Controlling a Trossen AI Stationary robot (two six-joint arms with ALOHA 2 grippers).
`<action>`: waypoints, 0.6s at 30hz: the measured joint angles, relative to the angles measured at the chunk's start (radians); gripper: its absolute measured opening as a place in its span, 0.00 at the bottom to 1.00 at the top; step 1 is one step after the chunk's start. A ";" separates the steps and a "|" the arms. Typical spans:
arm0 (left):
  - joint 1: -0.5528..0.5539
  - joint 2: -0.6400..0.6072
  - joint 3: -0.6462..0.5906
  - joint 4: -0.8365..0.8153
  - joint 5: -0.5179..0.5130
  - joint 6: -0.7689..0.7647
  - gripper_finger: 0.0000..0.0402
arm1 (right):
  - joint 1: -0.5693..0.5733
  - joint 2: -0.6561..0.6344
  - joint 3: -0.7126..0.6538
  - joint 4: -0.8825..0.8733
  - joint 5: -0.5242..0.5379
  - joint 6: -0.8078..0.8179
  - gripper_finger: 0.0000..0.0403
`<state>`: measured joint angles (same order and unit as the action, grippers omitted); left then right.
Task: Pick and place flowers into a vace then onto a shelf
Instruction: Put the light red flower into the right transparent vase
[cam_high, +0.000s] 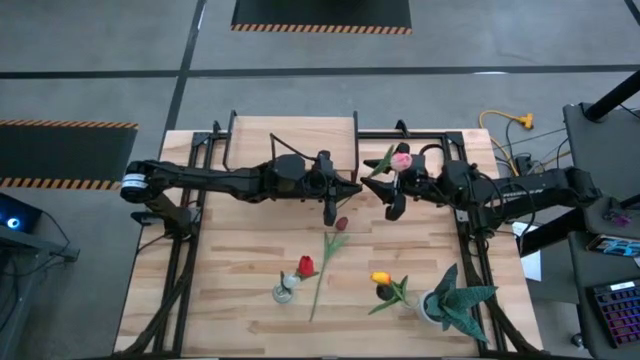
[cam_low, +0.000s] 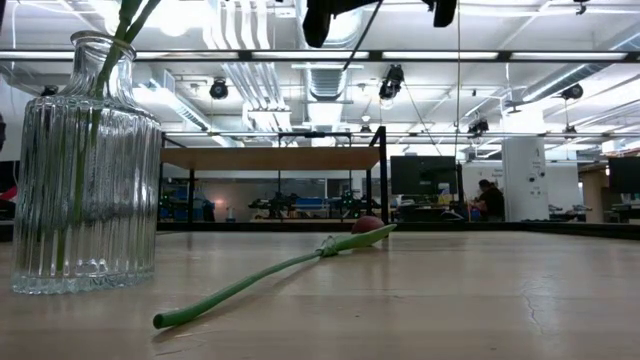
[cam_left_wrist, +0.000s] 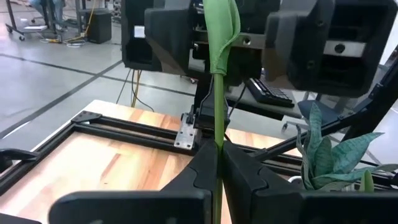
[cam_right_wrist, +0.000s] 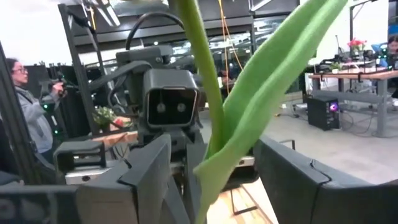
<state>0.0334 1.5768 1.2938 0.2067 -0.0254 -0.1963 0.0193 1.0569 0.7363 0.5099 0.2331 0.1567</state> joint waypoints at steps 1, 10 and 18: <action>0.000 -0.001 0.000 0.000 0.000 0.001 0.00 | 0.000 -0.001 -0.001 -0.001 0.001 0.000 0.54; 0.000 -0.005 0.000 0.001 0.000 -0.001 0.00 | 0.000 -0.012 -0.002 -0.007 0.003 -0.008 0.46; 0.000 -0.006 0.000 0.012 -0.001 -0.004 0.04 | 0.000 -0.014 -0.003 -0.074 0.066 -0.022 0.23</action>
<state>0.0334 1.5703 1.2938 0.2189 -0.0269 -0.2003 0.0193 1.0431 0.7334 0.4357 0.2988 0.1342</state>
